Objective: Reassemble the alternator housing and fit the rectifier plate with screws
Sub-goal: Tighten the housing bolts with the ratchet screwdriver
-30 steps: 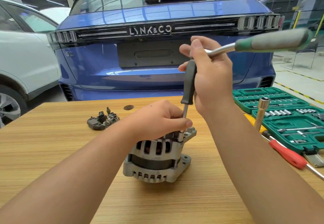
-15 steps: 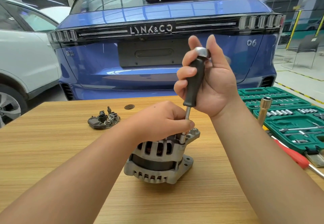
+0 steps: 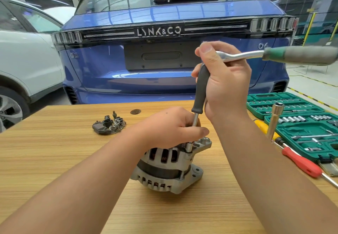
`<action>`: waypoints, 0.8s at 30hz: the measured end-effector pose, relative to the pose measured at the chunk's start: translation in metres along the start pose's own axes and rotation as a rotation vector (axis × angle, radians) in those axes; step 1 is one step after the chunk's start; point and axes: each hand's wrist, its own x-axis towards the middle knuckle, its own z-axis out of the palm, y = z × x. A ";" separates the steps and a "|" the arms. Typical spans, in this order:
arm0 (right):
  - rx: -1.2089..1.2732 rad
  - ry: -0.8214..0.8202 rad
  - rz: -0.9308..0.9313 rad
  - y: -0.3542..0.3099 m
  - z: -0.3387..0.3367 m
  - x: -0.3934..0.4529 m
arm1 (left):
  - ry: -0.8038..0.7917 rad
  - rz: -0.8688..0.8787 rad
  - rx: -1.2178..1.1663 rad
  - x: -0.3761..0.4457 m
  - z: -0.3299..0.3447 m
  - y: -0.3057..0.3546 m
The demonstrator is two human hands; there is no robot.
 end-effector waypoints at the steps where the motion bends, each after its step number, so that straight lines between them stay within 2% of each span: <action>1: -0.035 0.009 -0.021 0.000 0.000 -0.001 | 0.001 0.003 -0.002 0.000 0.000 0.000; 4: -0.099 0.016 -0.028 -0.001 0.000 -0.002 | -0.003 0.005 -0.020 0.001 -0.001 -0.002; 6: -0.073 -0.003 0.042 -0.001 -0.001 -0.002 | 0.015 -0.009 -0.048 0.001 -0.001 -0.004; 12: 0.311 -0.129 0.583 -0.001 -0.011 0.011 | 0.087 -0.042 -0.076 0.001 -0.001 -0.006; 16: 0.466 -0.212 0.800 0.001 -0.021 0.020 | 0.069 -0.032 -0.070 0.001 -0.002 -0.005; 21: 0.572 -0.382 0.858 0.005 -0.022 0.022 | 0.043 -0.020 -0.096 -0.003 -0.002 -0.005; 24: 0.544 -0.340 0.780 0.004 -0.019 0.021 | 0.053 -0.039 -0.095 -0.002 -0.003 -0.005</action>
